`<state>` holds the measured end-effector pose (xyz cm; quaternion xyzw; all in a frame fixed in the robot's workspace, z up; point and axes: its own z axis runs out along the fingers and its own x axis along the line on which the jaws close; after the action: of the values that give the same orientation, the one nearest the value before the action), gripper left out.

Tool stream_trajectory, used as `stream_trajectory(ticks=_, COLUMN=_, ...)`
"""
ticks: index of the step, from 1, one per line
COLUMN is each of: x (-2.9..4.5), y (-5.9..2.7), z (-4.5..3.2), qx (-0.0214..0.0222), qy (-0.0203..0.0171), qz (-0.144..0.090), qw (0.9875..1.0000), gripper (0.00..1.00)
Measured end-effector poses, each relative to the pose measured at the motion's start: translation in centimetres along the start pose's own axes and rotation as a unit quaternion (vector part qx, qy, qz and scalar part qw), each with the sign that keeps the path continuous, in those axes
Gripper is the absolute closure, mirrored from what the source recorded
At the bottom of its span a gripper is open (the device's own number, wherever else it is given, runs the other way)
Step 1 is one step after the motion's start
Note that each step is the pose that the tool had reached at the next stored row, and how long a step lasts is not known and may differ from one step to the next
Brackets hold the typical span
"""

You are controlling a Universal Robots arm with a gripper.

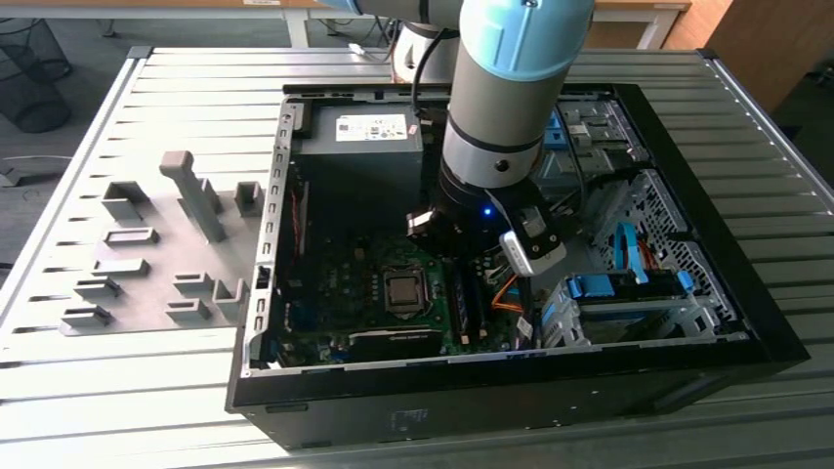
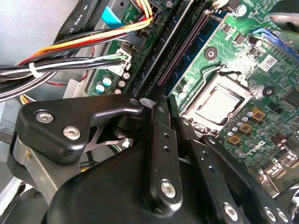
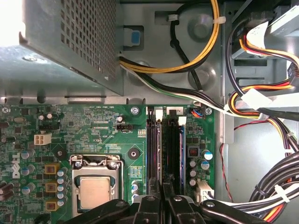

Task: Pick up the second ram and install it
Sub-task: 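Insert the second ram into the second slot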

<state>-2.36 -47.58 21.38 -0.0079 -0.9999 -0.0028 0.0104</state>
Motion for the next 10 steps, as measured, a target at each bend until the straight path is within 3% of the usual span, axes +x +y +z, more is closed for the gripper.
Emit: stream_trajectory(ticks=10, x=0.0, y=-0.01, z=0.0, qx=0.0, qy=0.0, qz=0.0, qw=1.0, gripper=0.86)
